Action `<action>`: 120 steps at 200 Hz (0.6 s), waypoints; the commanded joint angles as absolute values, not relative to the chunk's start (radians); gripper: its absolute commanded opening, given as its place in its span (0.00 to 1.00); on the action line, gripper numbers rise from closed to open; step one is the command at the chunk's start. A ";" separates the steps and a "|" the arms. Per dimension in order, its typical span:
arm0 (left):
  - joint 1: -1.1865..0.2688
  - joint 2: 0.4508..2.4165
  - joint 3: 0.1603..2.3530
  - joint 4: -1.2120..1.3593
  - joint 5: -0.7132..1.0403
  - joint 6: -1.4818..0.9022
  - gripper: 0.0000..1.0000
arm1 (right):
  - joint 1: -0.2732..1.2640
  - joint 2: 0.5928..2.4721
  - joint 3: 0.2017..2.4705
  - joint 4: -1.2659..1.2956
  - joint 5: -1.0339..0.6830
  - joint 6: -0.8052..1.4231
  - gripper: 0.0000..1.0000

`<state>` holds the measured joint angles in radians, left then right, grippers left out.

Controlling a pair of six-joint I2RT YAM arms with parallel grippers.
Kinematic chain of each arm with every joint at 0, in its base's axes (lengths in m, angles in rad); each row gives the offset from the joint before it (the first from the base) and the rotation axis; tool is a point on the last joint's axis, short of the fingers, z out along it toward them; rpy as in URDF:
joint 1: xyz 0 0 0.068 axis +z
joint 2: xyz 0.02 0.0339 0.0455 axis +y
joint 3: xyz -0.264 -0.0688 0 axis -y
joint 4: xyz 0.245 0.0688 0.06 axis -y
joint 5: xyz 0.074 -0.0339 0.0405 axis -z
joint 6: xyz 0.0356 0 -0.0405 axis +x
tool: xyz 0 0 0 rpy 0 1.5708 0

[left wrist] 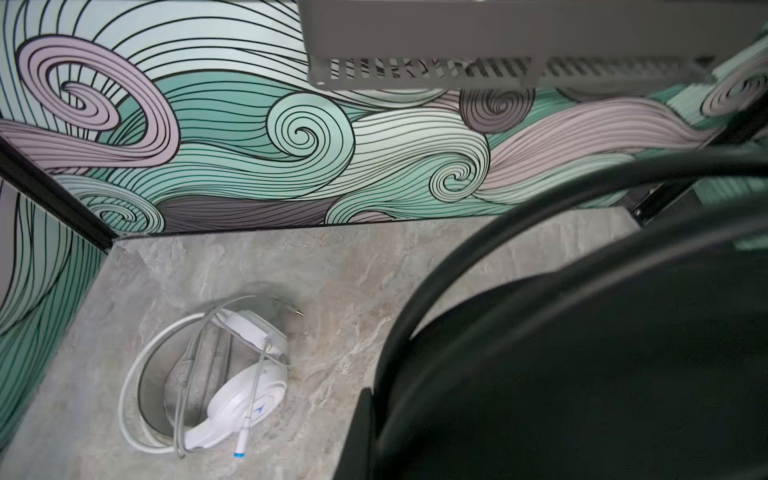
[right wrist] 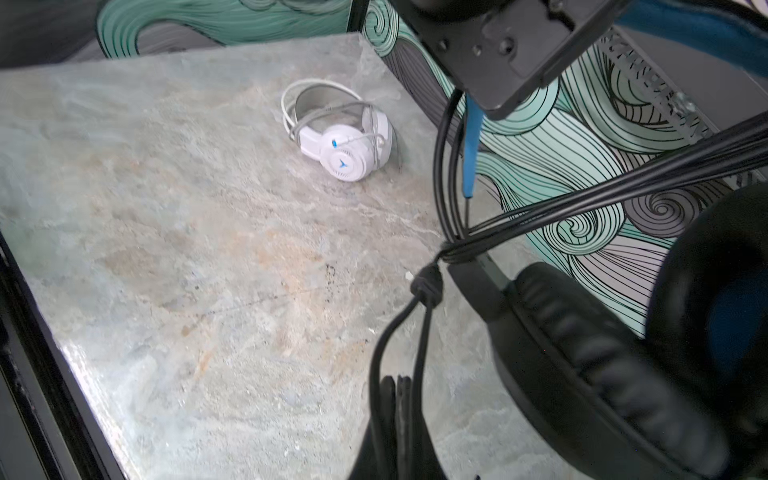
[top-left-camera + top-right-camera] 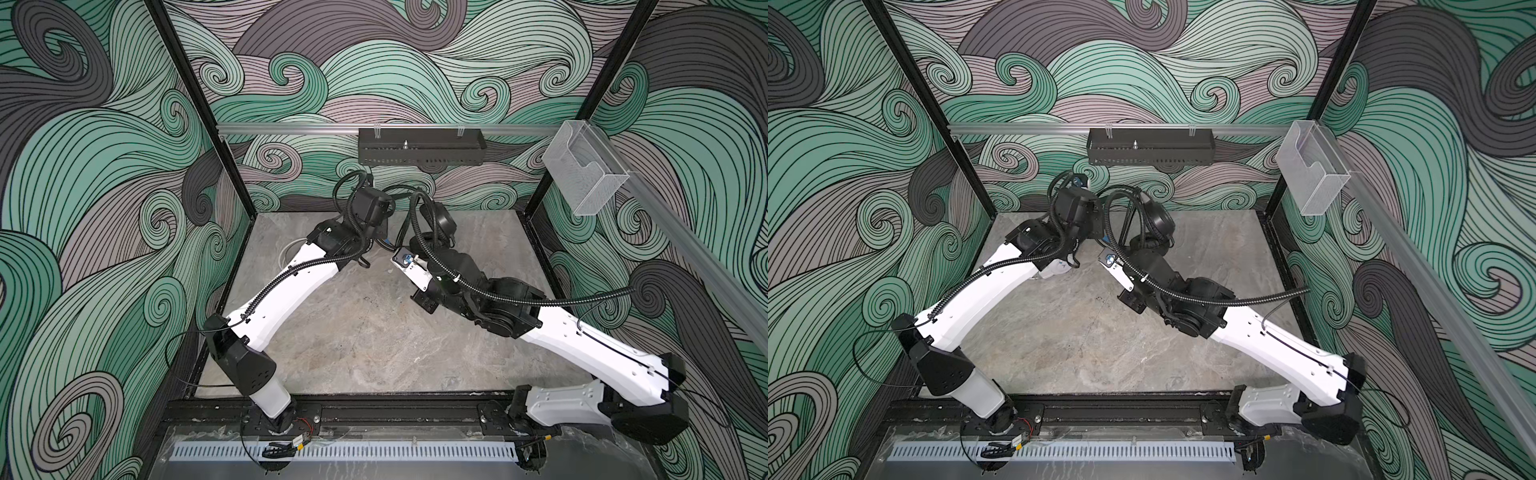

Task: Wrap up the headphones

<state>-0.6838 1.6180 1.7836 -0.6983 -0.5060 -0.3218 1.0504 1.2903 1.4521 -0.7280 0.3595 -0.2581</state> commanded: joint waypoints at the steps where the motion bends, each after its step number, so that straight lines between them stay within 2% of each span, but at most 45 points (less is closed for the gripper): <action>1: -0.682 1.579 1.763 -0.774 -0.436 -0.212 0.00 | 1.063 1.287 1.515 -0.815 0.403 -0.326 0.00; 67: -0.725 1.492 1.632 -0.859 -0.337 -0.114 0.00 | 1.062 1.356 1.601 -0.879 0.490 -0.470 0.00; 120: -0.756 1.525 1.648 -0.981 -0.297 -0.073 0.00 | 1.066 1.370 1.634 -0.869 0.588 -0.602 0.00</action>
<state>-0.7483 1.5291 1.6302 -0.8940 -0.3347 -0.1112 1.0637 1.3853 1.5799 -0.8989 0.4778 -0.5179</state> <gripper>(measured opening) 0.060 0.048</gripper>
